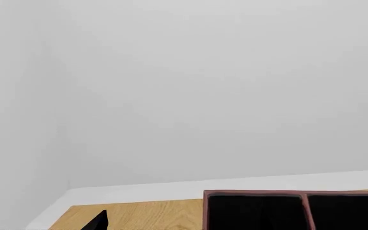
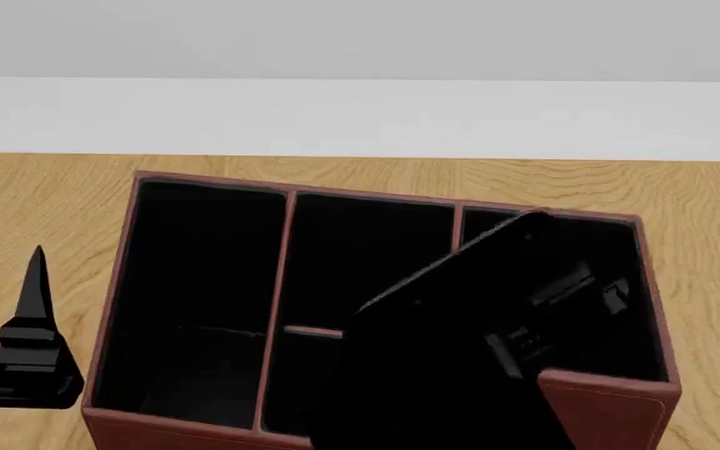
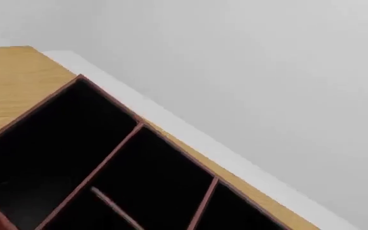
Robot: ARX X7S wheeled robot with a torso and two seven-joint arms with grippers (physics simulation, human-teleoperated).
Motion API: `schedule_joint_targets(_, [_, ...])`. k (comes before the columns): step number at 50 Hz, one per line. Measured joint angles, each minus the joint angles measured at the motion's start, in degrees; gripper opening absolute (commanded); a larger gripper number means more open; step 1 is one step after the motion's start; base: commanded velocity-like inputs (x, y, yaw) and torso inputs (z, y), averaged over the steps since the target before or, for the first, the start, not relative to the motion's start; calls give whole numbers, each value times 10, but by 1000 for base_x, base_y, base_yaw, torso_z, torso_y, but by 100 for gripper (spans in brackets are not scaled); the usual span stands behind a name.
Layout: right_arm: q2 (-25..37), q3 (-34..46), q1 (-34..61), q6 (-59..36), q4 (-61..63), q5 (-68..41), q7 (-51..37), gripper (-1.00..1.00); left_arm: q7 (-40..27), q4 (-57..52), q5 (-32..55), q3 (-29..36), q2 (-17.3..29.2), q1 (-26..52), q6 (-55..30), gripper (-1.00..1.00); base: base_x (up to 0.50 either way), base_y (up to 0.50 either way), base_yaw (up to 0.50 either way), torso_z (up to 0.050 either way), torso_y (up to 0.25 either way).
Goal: Pick up the book and place it in the front compartment of the caddy.
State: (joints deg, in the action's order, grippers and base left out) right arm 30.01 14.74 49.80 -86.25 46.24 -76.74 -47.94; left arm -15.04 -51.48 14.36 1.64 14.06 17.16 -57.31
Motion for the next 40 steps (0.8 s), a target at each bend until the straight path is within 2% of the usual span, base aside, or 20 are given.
schedule_joint_targets(8, [59,122,97,27,-42,-262,-149,100,-4,0,1,2,2,-1,1,100,0,0,0,0,0])
schedule_joint_targets(18, [101,266,212,69,-61,-479,-269,100,-8,-4,3,3,4,-2,-1,100,0,0,0,0,0])
schedule_joint_targets(28, [111,382,311,94,-73,-617,-328,100,-11,-6,6,3,5,-3,-2,100,0,0,0,0,0])
schedule_joint_targets(40, [111,463,383,110,-78,-699,-349,100,-14,-5,9,4,7,-3,-1,100,0,0,0,0,0])
